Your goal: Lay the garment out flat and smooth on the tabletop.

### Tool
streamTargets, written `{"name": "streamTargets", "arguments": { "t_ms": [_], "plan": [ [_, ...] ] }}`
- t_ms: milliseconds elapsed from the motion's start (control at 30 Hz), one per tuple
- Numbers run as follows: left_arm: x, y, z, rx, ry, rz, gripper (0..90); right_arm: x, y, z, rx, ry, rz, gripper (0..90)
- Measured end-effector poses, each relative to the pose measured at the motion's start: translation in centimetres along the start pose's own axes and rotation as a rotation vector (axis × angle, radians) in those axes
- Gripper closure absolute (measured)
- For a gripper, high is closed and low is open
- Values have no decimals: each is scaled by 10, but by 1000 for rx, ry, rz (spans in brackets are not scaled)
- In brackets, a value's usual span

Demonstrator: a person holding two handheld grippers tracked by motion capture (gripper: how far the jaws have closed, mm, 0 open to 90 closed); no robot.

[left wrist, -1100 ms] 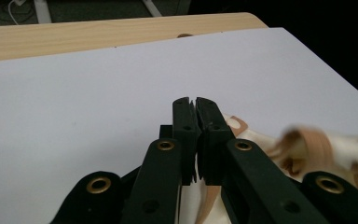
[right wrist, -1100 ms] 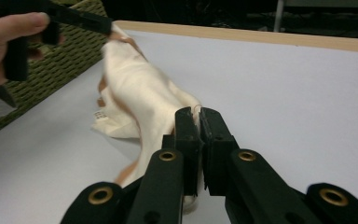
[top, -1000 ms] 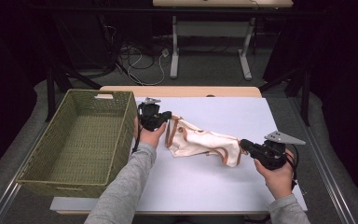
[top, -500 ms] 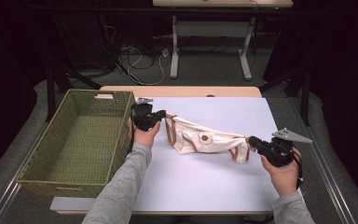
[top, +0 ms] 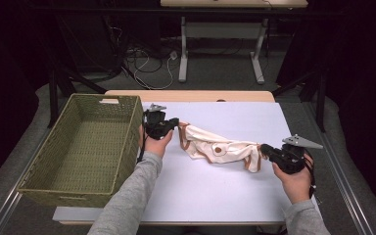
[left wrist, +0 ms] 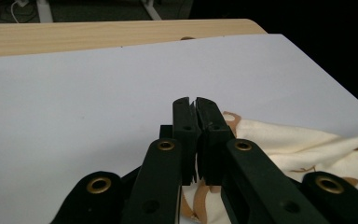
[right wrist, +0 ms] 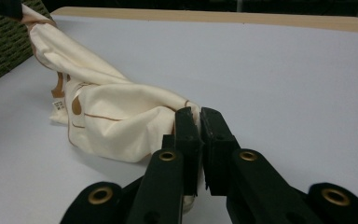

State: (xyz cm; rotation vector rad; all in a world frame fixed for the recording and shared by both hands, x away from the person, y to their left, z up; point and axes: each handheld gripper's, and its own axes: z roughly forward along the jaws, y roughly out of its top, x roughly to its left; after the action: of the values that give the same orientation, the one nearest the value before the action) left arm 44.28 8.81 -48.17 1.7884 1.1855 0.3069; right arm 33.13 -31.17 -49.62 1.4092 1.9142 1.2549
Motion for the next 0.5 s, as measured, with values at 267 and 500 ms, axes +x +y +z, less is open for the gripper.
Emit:
{"name": "streamTargets", "arguments": {
  "t_ms": [267,500],
  "plan": [
    [-1,-3,7,12,-5,-5,880,0,-6,9,30,-12,0,845],
    [-1,-5,10,22,1,-3,880,-1,-7,12,40,-19,10,769]
  ]
}}
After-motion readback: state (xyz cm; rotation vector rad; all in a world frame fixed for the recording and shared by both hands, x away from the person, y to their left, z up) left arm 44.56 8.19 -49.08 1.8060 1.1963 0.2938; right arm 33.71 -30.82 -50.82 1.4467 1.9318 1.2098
